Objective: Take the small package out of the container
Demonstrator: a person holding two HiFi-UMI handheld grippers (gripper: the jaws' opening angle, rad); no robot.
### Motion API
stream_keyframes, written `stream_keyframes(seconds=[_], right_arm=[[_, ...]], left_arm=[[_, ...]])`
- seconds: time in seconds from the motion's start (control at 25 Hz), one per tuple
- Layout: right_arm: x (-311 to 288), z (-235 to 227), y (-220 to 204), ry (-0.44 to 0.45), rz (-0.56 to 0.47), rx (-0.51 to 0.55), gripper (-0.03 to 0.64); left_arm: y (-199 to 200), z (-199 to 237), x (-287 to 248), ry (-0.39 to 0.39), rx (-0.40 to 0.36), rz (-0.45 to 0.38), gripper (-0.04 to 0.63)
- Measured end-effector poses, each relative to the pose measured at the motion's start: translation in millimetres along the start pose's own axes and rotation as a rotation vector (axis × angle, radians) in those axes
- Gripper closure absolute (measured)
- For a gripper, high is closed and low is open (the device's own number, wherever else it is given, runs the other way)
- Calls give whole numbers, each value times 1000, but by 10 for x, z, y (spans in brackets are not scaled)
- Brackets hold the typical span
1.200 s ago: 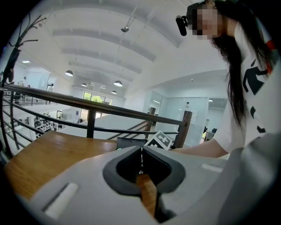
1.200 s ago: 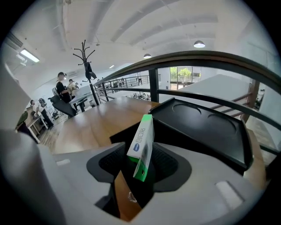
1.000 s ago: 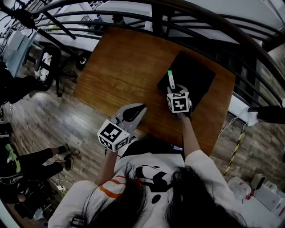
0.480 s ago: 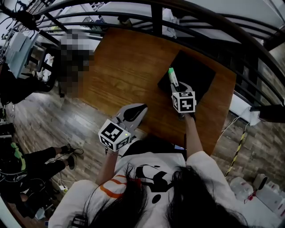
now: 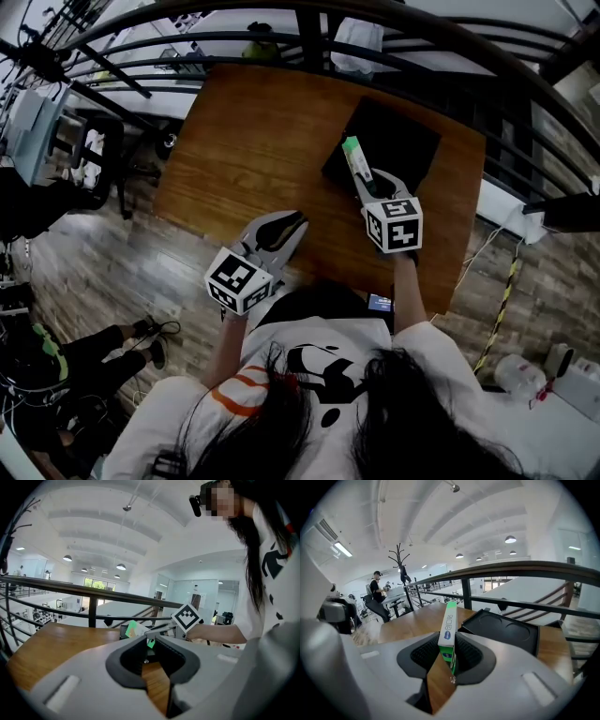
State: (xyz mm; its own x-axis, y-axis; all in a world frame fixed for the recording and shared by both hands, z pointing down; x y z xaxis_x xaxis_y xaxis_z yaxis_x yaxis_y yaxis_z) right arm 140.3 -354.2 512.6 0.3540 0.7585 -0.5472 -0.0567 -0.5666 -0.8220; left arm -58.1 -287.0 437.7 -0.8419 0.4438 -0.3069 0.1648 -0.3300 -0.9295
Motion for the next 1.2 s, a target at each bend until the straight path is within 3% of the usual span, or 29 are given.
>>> stream_keyframes(seconds=[0.32,0.44,1.2], right_arm=[[522,362,-2,10,-49,-13,492],[696,572,-27,22,-71,-34,492],[1579,1851,-591,-4,-71,-55,492]], left_arm=[[2,-129,86,-79,-29,-9,551],[-14,-161,181,-112,-42,-7,514],[-444,-441,1017,-202,-46,-13,503]])
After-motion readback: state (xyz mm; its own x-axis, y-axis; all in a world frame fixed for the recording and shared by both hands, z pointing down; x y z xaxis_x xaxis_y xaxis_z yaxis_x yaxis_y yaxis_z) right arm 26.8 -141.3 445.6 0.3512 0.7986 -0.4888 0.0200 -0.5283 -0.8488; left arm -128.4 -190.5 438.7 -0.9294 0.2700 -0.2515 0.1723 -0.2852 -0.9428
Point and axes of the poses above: the fingertips, and each gripper's own axes: x backward along the fingers, z to its left, y out of its top, the point moved 6 cm from there along x, backward along the fingers
